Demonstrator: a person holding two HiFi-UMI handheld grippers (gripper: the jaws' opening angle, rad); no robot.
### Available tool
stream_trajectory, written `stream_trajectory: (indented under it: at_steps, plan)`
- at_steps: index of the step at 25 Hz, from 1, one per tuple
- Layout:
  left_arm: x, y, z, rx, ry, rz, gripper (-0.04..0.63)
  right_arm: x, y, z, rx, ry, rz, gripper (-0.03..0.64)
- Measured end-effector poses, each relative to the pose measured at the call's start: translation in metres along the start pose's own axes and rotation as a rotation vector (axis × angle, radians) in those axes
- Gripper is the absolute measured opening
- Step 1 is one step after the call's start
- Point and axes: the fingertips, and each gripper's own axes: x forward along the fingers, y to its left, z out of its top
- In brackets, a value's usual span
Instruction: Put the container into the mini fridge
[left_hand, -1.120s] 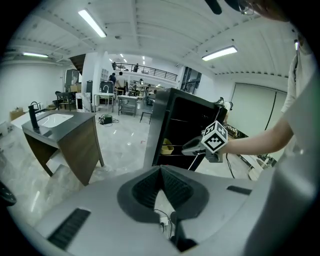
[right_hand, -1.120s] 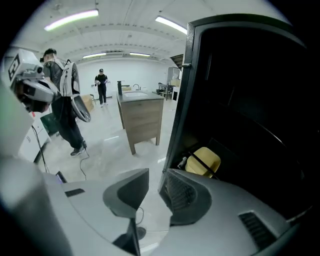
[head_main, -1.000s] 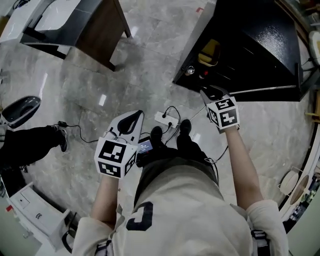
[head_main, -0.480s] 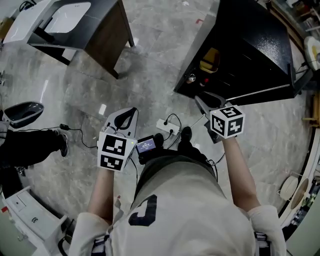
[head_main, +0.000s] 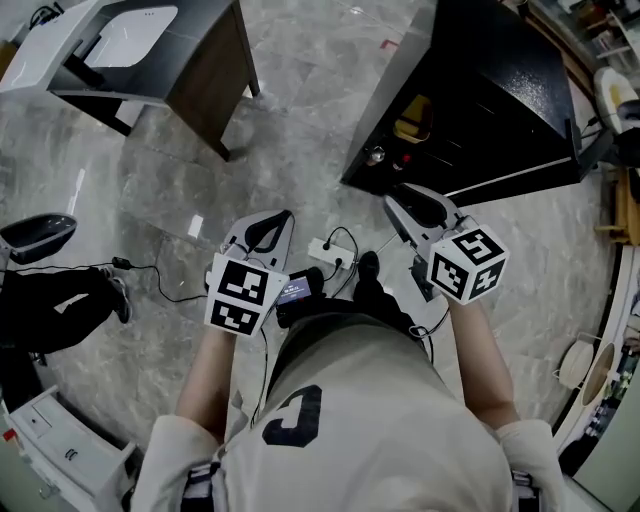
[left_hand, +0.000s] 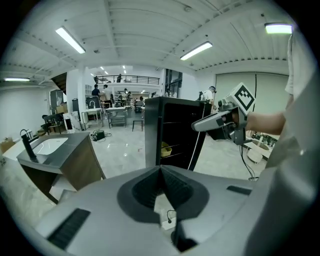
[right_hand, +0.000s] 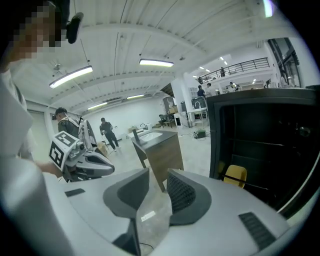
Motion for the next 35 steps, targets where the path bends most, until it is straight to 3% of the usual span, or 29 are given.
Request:
stream_trajectory:
  at_steps: [7,12,17,23,27,35]
  plan:
    - [0.010,-0.023,0.015,0.042,-0.027,-0.103,0.055,-0.041,-0.007,0.011,0.149,-0.136,-0.066,0.120]
    - [0.010,-0.049,0.026,0.067,-0.021,-0.095,0.055,-0.073,-0.019,0.014,0.166,-0.185,-0.091,0.110]
    - [0.003,-0.077,0.043,0.112,-0.028,-0.073,0.055,-0.108,-0.033,0.004,0.266,-0.262,-0.073,0.102]
    - [0.013,-0.128,0.046,0.073,-0.017,-0.080,0.055,-0.153,-0.032,-0.007,0.231,-0.284,-0.011,0.065]
    - [0.021,-0.165,0.054,0.099,-0.021,-0.099,0.054,-0.183,-0.031,-0.018,0.217,-0.294,0.023,0.031]
    - [0.039,-0.229,0.068,0.125,-0.042,-0.123,0.055,-0.235,-0.035,-0.035,0.161,-0.301,0.031,0.028]
